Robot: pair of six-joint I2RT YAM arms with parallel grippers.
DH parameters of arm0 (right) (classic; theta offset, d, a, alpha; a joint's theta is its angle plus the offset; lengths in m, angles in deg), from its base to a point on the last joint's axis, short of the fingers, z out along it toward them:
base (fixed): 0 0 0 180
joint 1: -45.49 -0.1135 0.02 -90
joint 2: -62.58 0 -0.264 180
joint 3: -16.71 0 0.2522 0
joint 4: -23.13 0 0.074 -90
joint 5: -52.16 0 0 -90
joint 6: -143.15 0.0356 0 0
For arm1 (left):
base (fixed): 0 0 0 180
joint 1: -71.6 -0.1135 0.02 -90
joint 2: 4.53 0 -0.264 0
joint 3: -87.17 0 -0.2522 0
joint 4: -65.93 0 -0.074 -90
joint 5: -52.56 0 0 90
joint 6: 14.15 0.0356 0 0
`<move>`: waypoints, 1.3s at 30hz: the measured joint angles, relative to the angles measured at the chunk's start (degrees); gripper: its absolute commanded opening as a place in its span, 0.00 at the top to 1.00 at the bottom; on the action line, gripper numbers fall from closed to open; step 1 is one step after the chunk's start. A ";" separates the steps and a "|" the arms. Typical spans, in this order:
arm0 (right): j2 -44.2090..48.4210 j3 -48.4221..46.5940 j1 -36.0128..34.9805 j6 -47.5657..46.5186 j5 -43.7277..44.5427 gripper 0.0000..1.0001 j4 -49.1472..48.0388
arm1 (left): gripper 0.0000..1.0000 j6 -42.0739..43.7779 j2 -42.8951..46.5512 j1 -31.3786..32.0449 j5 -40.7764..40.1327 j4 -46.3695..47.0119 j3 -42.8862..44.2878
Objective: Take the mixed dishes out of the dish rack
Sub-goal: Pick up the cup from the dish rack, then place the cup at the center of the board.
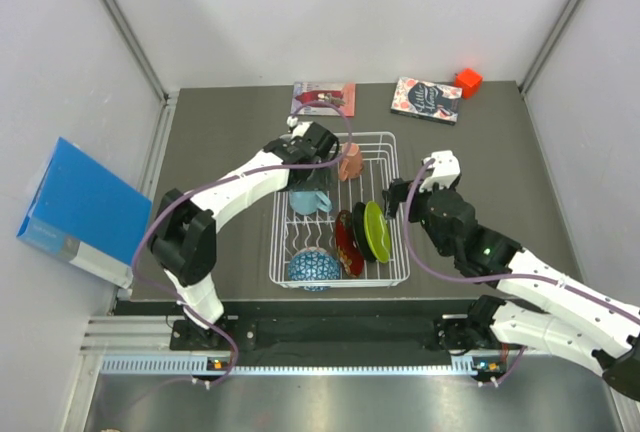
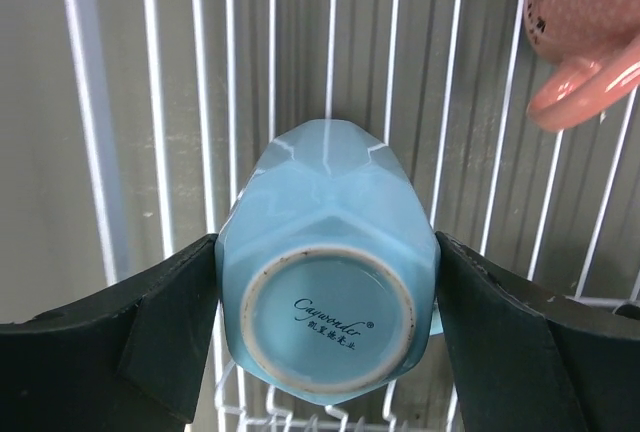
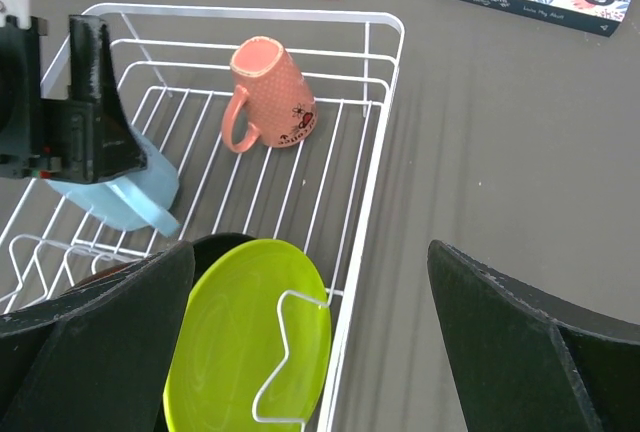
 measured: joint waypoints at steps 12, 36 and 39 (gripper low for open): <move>1.31 -1.09 0.00 0.11 -0.33 0.00 1.75 | 1.00 5.86 8.04 0.00 1.38 -4.85 10.27; 18.43 -2.03 0.85 10.54 -14.58 0.11 -5.79 | 1.00 -8.33 29.05 -2.12 59.89 67.89 -27.71; 19.12 -1.99 0.87 11.72 -17.86 0.11 -7.58 | 1.00 -10.93 29.18 -2.27 61.02 75.10 -28.65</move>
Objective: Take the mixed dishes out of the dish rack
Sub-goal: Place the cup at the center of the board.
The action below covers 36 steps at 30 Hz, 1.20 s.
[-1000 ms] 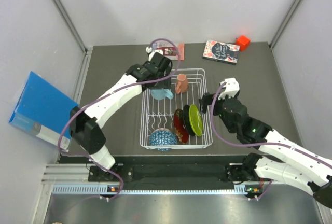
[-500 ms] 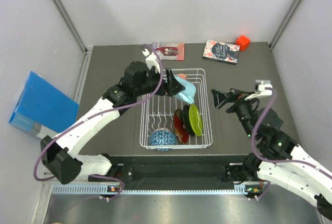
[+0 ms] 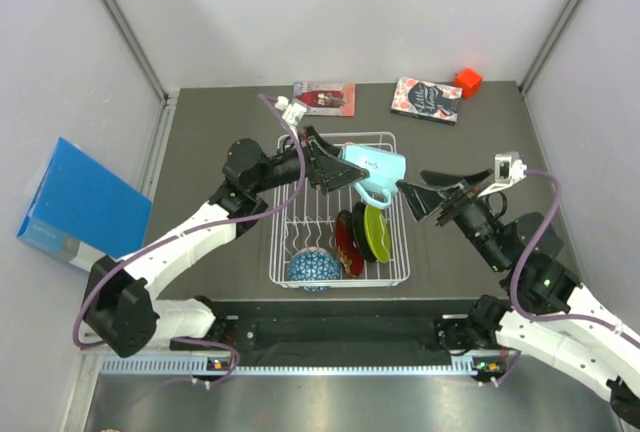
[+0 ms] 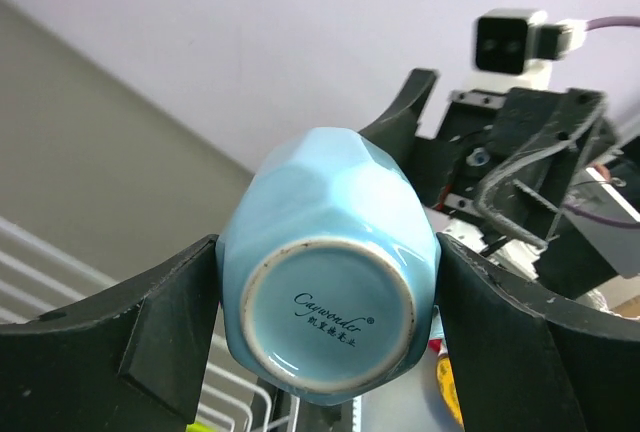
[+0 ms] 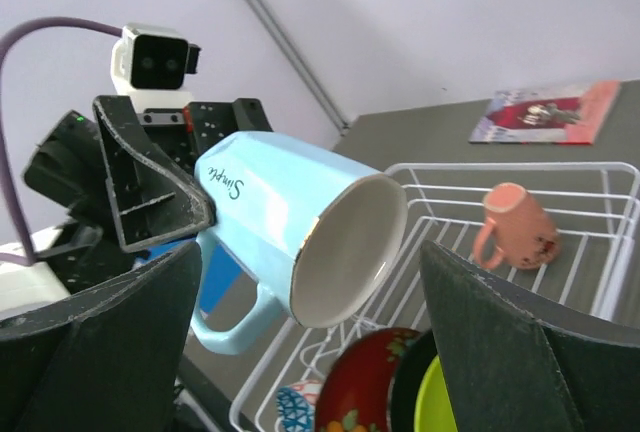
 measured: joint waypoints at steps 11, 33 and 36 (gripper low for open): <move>-4.90 0.00 0.04 1.36 -7.69 0.26 -6.58 | 1.00 -6.25 0.00 -0.04 2.47 13.49 -1.95; -8.72 -0.96 -0.20 6.84 -15.41 1.00 -11.47 | 0.22 -7.08 0.00 0.37 3.41 10.71 -1.73; -7.87 -2.71 -0.20 6.32 -12.22 1.00 -7.67 | 0.01 -3.74 0.39 1.44 0.09 0.26 2.58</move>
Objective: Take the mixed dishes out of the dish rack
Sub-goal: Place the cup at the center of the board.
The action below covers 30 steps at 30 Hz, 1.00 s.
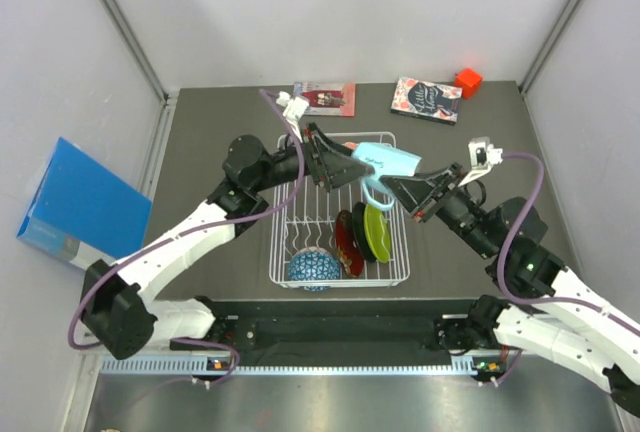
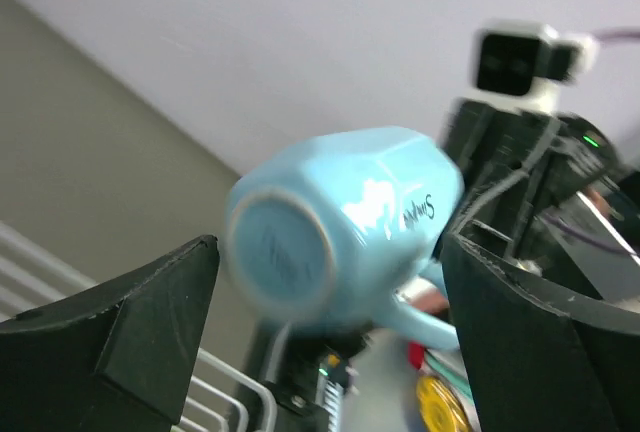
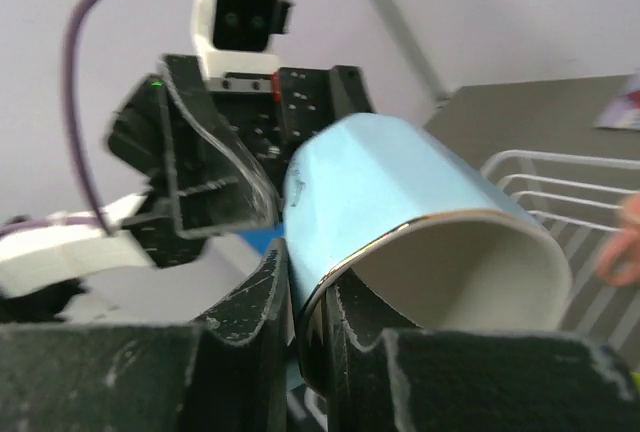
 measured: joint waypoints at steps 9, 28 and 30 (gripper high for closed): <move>3.52 -4.92 1.03 -10.86 17.81 1.00 15.17 | 0.01 6.43 7.50 -2.97 -20.02 -13.29 1.27; -34.67 -40.87 38.49 -7.91 28.22 1.00 44.02 | 0.01 5.20 4.28 -2.93 -38.66 -37.83 6.78; -41.31 -42.25 45.11 -6.03 25.29 1.00 46.31 | 0.01 4.90 4.15 -2.93 -38.49 -40.30 6.75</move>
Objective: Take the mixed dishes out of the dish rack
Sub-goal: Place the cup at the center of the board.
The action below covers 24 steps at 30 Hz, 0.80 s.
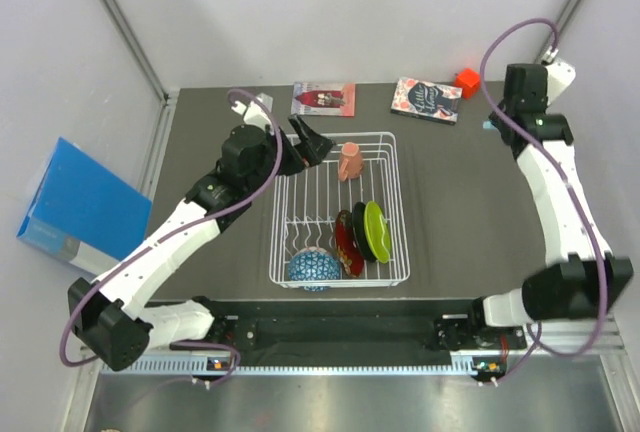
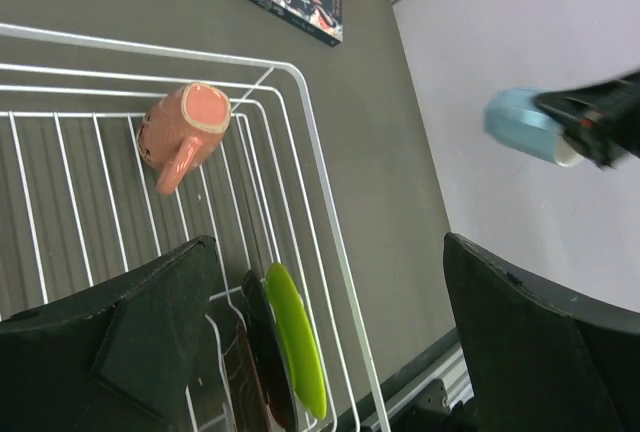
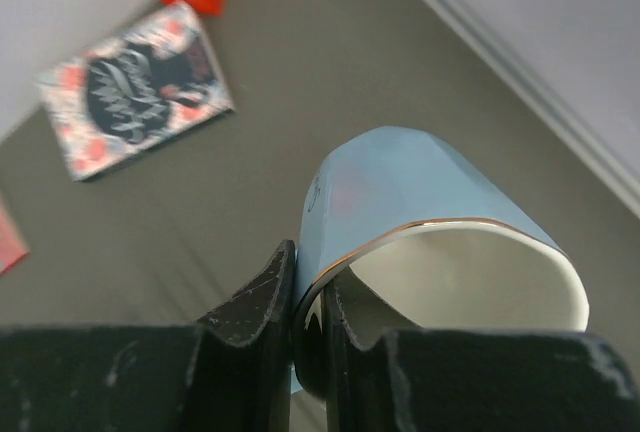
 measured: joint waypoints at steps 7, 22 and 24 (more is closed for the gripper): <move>-19.41 -1.70 9.84 3.96 -9.94 1.00 3.74 | 0.01 1.09 4.46 0.00 1.55 -1.90 -5.07; -29.66 -7.89 14.29 4.96 -21.00 1.00 -0.17 | 0.01 5.51 11.02 0.00 -1.25 -3.76 -10.64; -32.20 -11.58 14.29 4.79 -21.14 1.00 0.20 | 0.02 5.75 11.02 0.00 -1.25 -3.74 -11.17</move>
